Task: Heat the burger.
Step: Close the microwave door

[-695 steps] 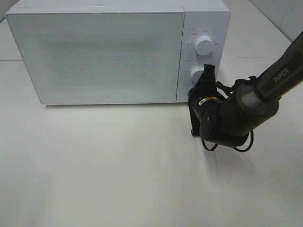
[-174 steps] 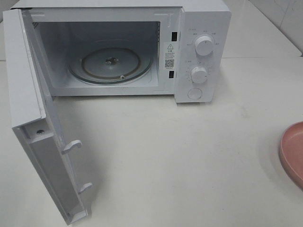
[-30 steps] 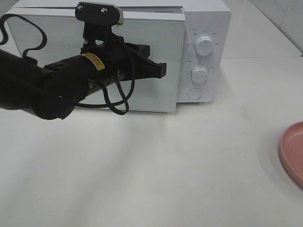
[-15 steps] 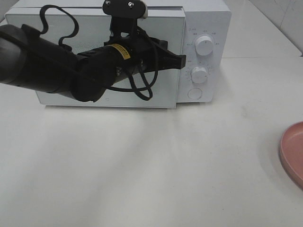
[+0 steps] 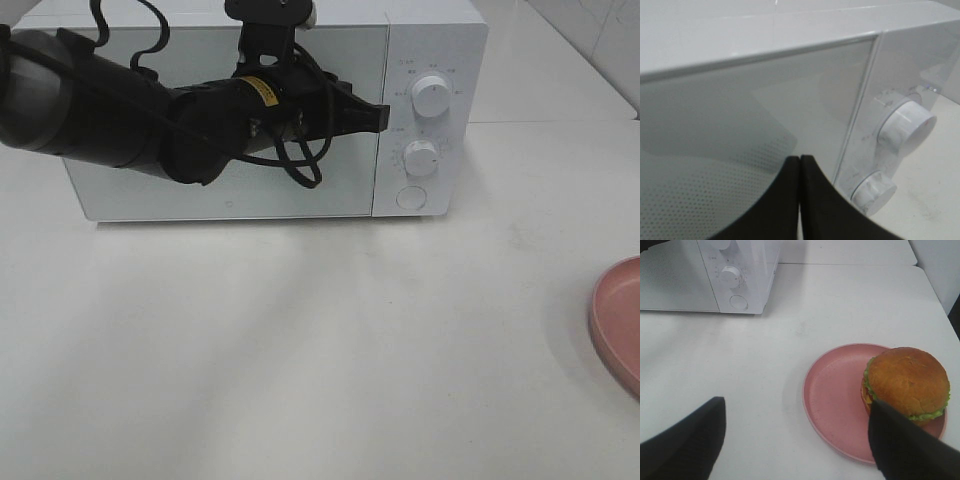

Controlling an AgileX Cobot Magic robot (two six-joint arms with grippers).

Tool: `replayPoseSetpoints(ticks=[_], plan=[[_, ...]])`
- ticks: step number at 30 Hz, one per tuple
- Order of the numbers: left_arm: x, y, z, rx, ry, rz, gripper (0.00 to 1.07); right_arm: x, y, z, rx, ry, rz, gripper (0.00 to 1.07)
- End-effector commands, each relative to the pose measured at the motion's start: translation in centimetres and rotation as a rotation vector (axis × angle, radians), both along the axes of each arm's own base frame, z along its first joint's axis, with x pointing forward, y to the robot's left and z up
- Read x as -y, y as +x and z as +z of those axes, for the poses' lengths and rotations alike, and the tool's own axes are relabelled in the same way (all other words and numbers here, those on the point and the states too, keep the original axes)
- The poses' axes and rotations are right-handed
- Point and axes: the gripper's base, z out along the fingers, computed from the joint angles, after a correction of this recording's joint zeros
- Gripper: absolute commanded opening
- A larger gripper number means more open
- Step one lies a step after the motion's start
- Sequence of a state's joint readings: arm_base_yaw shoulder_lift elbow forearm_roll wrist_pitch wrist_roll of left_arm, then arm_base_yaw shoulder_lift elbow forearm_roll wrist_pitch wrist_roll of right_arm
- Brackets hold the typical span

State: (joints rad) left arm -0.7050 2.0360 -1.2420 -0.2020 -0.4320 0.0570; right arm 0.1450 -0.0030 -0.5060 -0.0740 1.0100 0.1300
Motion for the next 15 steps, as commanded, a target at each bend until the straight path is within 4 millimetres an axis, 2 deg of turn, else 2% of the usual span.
replayPoseSetpoints(ticks=[1, 9, 10, 14, 15], plan=[[-2.2, 2.4, 1.3, 0.036, -0.103, 0.128, 0.0, 0.1, -0.4, 0.0, 0.04, -0.01, 0.0, 0.76], [-0.9, 0.7, 1.8, -0.017, -0.018, 0.027, 0.0, 0.1, -0.4, 0.0, 0.04, -0.01, 0.0, 0.76], [-0.4, 0.0, 2.0, -0.06, 0.007, -0.001, 0.0, 0.1, -0.4, 0.0, 0.04, -0.01, 0.0, 0.76], [0.0, -1.2, 2.5, -0.124, 0.045, -0.037, 0.0, 0.1, -0.4, 0.0, 0.04, -0.01, 0.0, 0.76], [0.2, -2.0, 2.8, -0.176, 0.078, -0.064, 0.0, 0.1, -0.4, 0.0, 0.04, -0.01, 0.0, 0.76]])
